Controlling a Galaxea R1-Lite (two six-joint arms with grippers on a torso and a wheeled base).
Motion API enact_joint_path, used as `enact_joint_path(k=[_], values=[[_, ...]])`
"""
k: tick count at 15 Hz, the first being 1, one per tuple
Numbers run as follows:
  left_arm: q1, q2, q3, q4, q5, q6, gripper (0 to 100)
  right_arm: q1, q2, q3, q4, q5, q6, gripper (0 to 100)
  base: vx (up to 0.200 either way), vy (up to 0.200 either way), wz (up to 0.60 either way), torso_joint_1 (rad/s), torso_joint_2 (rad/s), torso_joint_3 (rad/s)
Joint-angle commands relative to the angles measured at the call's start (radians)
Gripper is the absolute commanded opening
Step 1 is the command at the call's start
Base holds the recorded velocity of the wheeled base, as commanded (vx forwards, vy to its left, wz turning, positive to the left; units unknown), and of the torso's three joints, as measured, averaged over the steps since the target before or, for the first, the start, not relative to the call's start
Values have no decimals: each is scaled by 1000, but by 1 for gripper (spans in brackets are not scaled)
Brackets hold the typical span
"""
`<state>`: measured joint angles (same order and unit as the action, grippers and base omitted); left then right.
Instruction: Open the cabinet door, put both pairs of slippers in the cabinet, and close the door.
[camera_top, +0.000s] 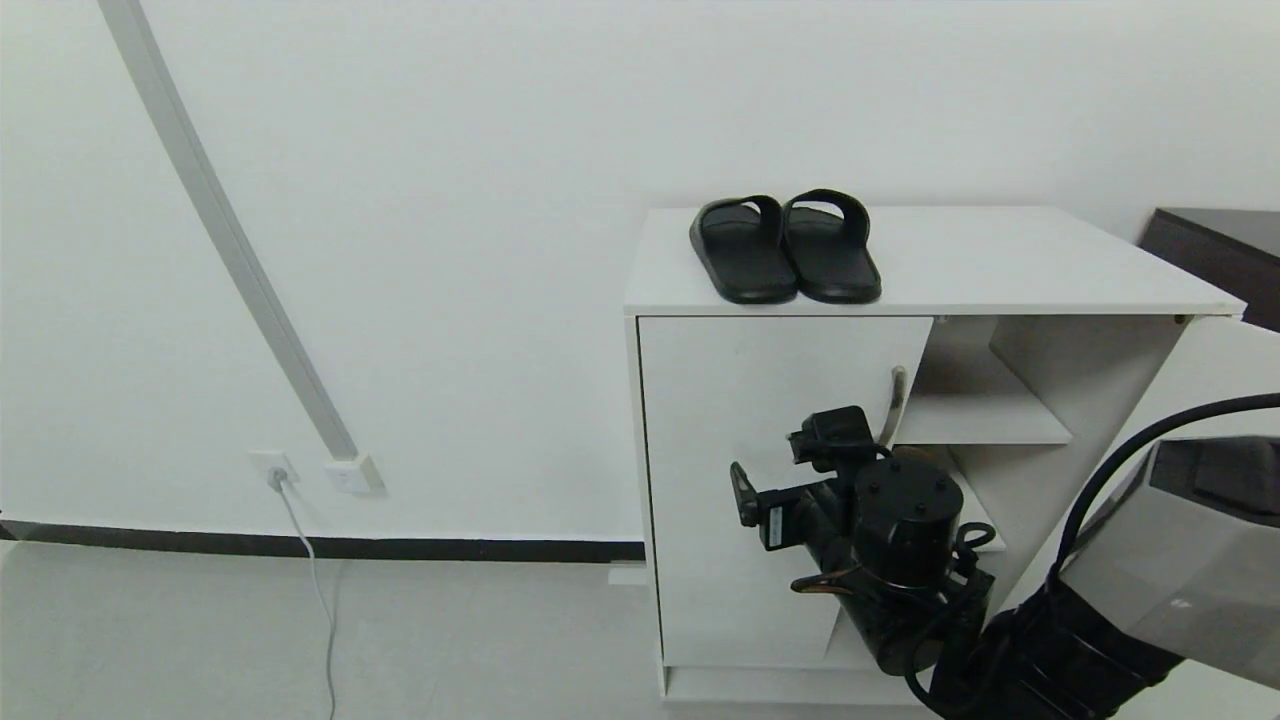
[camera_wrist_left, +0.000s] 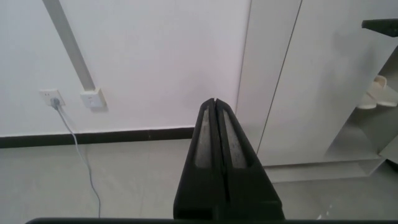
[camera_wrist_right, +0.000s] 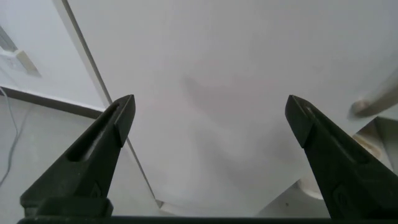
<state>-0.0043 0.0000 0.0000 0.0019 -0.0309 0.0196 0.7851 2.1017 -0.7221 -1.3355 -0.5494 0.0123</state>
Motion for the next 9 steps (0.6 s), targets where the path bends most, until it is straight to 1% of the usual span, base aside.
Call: enact_joint_path(k=[1, 9], values=[[0, 2, 0, 0, 0, 0, 0, 2, 1, 0, -1, 0, 0, 100, 0, 0, 0, 168, -491, -320], [1, 0, 0, 1, 0, 0, 0, 3, 1, 0, -1, 0, -5, 100, 0, 0, 0, 198, -510, -319]])
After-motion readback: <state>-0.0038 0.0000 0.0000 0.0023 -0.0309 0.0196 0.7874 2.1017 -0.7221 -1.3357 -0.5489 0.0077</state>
